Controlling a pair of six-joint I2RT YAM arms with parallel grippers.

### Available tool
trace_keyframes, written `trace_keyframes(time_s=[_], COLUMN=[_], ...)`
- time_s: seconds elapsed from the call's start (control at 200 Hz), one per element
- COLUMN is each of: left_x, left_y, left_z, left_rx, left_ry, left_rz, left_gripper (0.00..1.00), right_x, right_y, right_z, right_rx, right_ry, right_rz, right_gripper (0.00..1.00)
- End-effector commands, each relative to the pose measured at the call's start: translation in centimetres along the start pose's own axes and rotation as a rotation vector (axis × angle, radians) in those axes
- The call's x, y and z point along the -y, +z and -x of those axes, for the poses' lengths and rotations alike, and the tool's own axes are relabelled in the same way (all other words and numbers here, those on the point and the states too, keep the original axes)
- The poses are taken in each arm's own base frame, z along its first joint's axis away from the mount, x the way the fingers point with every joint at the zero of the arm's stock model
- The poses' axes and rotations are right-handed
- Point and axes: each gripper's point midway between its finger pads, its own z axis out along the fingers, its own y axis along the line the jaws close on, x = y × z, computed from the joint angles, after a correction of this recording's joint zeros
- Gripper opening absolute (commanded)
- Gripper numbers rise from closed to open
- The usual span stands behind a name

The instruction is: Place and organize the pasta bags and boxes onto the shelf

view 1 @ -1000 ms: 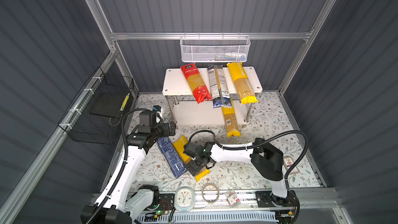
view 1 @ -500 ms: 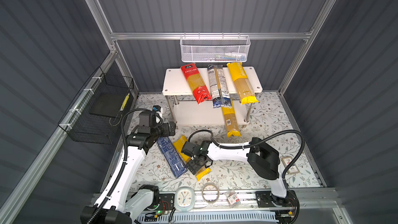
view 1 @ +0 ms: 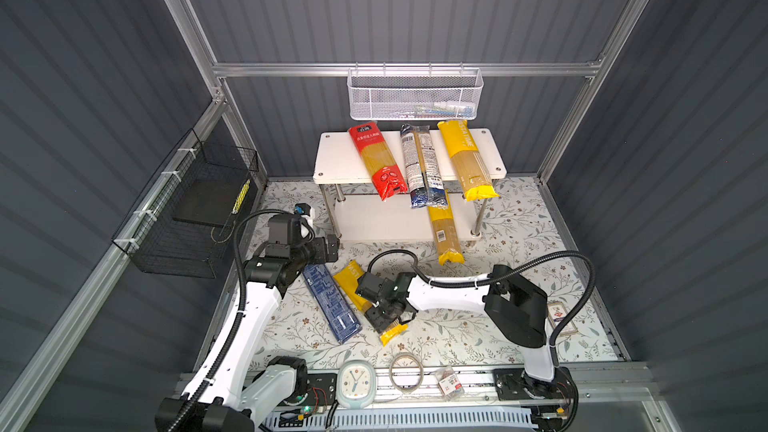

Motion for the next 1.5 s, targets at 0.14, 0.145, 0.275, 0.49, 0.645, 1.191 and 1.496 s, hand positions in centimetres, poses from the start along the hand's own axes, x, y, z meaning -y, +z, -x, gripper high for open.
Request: trace_keyframes(time_s=[0.14,0.145,0.275,0.49,0.645,1.191,1.496], left_x=[-0.4,-0.4,-0.5,-0.5,-0.5,-0.4,-0.4], left_y=[0.1,0.1,-0.1,-0.1,-0.2,-0.4,-0.4], left_z=[-0.9,-0.9,-0.7,-0.8,-0.7,-0.6,-0.6], left_rx=[-0.029,-0.029,-0.02,-0.022,-0.02,-0.009,-0.01], left_ry=[0.011,0.011,0.012,0.012,0.012,0.013,0.012], left_rz=[0.015,0.015,0.018,0.019,0.023,0.018,0.014], left_gripper=[1.0,1.0,1.0,1.0,1.0,1.0,1.0], right_x=[1.8,1.9,1.7,1.9,2.1,4.3,5.0], right_y=[1.4,1.4,0.6,-0.5,-1.2,-7.1,-9.8], right_z=[-3.6,-3.6,-3.1,-2.4,-2.1,-0.4,0.7], right_rx=[-0.115,-0.116,-0.092,-0.028,-0.001,0.195,0.326], right_ry=[0.031,0.032,0.034,0.072,0.087,0.19,0.21], right_rz=[-0.02,-0.02,-0.004,0.024,0.03,0.051,0.061], right_gripper=[0.54,0.54,0.49,0.32,0.26,0.08,0.0])
